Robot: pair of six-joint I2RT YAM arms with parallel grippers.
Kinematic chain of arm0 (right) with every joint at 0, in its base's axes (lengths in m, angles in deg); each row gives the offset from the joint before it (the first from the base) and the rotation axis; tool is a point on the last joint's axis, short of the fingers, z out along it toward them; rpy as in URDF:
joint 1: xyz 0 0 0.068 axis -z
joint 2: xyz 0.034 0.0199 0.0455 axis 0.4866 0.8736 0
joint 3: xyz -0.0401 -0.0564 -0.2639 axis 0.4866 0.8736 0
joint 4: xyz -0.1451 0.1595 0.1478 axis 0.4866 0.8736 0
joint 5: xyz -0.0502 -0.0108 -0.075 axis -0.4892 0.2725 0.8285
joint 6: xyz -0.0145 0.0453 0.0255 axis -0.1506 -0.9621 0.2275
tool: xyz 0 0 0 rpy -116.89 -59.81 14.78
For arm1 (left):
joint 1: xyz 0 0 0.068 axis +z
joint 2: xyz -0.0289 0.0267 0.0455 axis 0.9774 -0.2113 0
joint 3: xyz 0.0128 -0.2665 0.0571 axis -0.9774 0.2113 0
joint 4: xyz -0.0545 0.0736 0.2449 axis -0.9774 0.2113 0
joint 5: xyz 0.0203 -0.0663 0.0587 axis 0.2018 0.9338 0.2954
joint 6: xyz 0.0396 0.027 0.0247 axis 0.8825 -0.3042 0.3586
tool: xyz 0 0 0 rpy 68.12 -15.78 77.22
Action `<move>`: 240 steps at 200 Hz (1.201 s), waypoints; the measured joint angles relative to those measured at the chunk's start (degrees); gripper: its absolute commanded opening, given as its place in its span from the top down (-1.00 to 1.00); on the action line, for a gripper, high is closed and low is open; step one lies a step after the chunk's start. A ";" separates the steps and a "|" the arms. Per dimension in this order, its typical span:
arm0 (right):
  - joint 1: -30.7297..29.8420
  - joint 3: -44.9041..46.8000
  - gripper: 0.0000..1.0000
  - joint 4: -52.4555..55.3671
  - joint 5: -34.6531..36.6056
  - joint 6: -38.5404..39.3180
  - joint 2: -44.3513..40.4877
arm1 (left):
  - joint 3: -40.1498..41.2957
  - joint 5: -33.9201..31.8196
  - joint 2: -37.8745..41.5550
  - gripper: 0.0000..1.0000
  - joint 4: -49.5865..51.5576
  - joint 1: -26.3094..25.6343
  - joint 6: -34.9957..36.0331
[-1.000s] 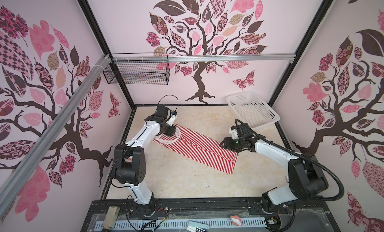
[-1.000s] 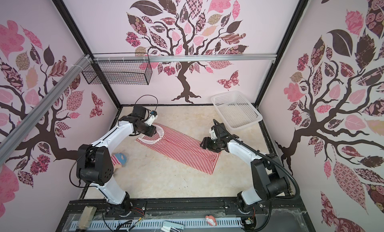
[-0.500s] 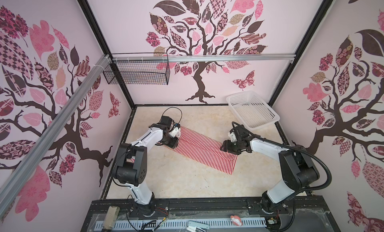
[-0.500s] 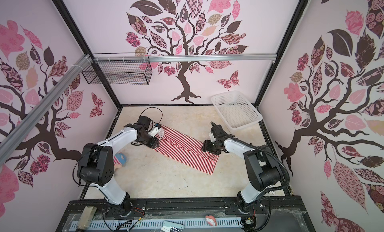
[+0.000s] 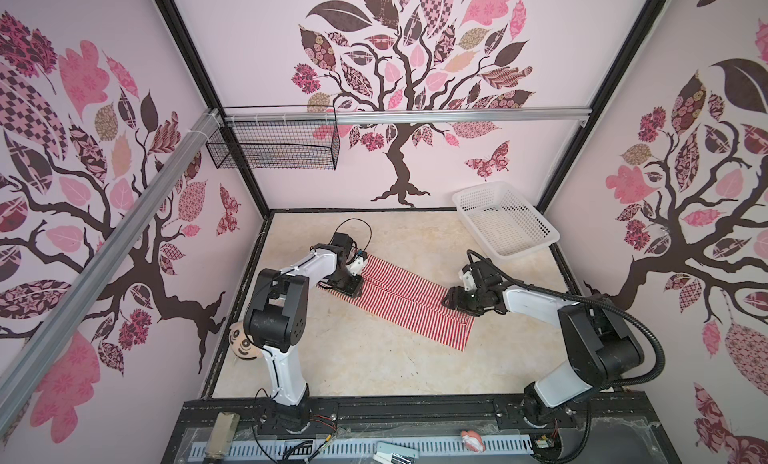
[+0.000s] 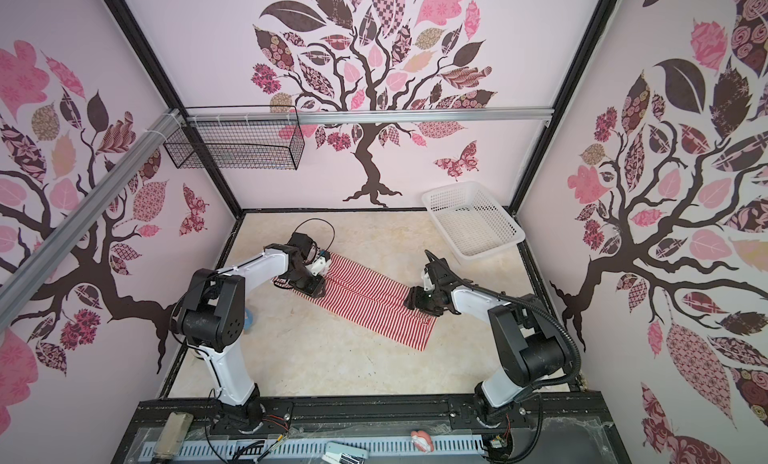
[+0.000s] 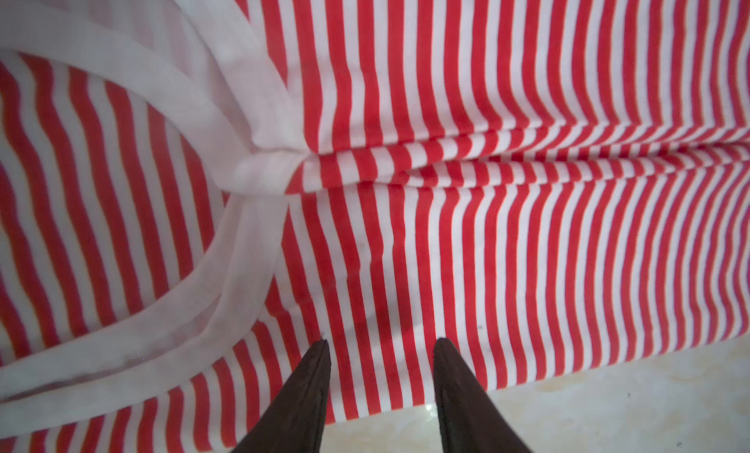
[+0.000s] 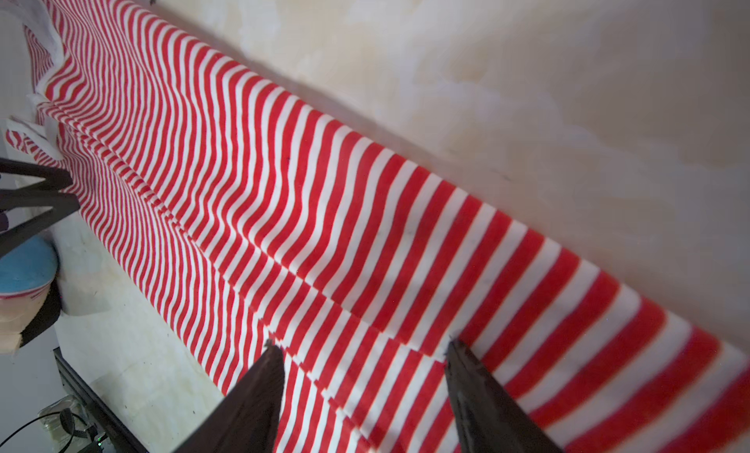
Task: Fold and stack tank tops
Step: Rotate the tank top at the center of the table.
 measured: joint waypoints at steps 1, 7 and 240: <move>0.00 0.13 -0.34 -0.09 0.00 -0.02 -0.13 | -0.13 -0.02 -0.13 0.09 0.02 -0.02 -0.02; 0.00 0.76 -0.34 -0.37 -0.15 -0.20 -0.63 | -1.31 -0.26 -1.22 0.09 0.28 -0.15 -0.02; -15.04 -5.99 -0.43 8.68 8.24 -5.53 -7.48 | -25.49 -3.89 -5.46 0.03 7.93 -3.41 0.26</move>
